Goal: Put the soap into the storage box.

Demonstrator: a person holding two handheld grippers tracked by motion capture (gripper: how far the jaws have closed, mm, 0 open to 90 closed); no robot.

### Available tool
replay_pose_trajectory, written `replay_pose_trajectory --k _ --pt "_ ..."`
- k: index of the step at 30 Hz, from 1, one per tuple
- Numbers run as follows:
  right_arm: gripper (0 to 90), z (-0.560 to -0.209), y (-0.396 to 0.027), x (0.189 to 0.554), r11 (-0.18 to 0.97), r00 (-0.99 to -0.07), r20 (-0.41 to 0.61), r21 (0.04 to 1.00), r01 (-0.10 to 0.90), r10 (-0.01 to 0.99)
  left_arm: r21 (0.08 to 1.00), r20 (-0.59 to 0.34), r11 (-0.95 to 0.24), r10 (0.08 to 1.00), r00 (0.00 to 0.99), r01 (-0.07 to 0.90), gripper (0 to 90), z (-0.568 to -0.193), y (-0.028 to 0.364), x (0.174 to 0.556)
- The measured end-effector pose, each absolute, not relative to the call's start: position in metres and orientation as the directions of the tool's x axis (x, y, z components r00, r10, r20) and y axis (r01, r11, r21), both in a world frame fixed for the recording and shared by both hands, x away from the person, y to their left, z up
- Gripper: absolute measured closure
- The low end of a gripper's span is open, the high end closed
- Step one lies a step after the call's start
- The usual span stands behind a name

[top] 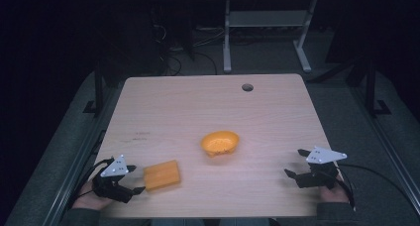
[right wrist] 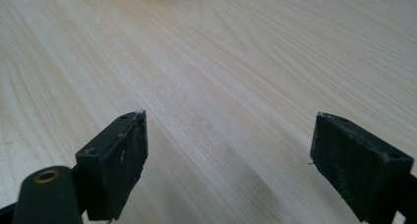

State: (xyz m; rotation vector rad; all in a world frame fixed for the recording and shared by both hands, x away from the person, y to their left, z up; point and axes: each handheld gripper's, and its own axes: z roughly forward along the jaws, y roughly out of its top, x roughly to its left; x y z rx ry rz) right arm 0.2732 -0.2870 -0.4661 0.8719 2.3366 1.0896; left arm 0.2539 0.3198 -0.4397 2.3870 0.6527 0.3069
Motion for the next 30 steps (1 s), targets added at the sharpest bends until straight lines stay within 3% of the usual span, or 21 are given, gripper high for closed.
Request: replay_pose_trajectory --k 30 --pt "13.7 -0.465 -0.285 0.272 0.517 -0.741 -0.112 0.784 0.344 0.662 0.630 0.066 -0.697 0.488 0.871 0.342 18.5 -0.433 0.302 0.253"
